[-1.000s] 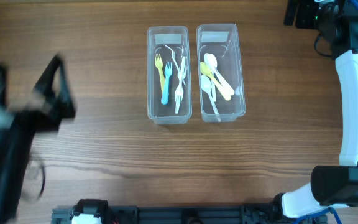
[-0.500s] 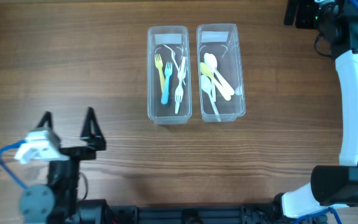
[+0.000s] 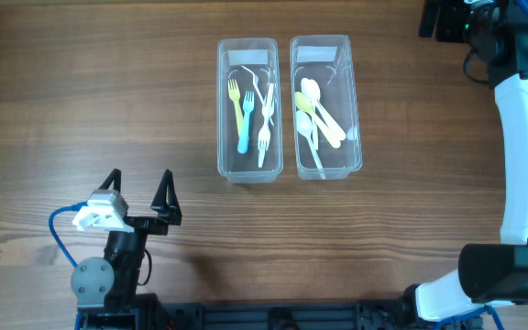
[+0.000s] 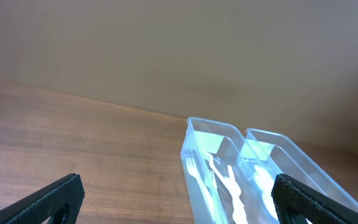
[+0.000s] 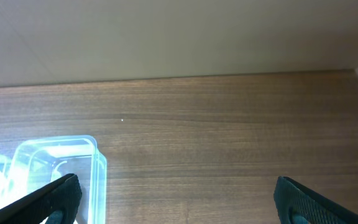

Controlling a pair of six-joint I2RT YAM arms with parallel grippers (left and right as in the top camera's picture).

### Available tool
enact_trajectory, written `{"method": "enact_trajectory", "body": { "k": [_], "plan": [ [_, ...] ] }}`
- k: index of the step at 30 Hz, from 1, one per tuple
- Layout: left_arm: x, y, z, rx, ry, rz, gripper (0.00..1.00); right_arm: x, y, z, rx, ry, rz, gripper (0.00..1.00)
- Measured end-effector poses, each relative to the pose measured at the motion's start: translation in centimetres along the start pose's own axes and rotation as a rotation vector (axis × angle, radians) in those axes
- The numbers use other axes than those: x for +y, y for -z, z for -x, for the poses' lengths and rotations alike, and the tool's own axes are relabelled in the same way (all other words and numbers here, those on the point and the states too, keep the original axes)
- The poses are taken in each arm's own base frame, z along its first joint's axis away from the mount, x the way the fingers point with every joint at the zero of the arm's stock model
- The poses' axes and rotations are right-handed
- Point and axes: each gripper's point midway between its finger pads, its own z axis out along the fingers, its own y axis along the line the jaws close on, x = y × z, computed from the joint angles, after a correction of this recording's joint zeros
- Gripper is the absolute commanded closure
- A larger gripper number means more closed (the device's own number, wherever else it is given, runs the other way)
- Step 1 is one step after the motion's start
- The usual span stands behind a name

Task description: Pack container

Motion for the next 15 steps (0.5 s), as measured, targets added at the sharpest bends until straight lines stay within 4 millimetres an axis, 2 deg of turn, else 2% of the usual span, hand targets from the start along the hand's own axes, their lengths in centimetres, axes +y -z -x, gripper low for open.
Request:
{"method": "enact_trajectory", "body": {
  "k": [15],
  "plan": [
    [0.9,-0.7,-3.0,0.029,0.019,0.001,0.00,0.0,0.0,0.0,0.000,0.000,0.000,0.00]
  ]
}}
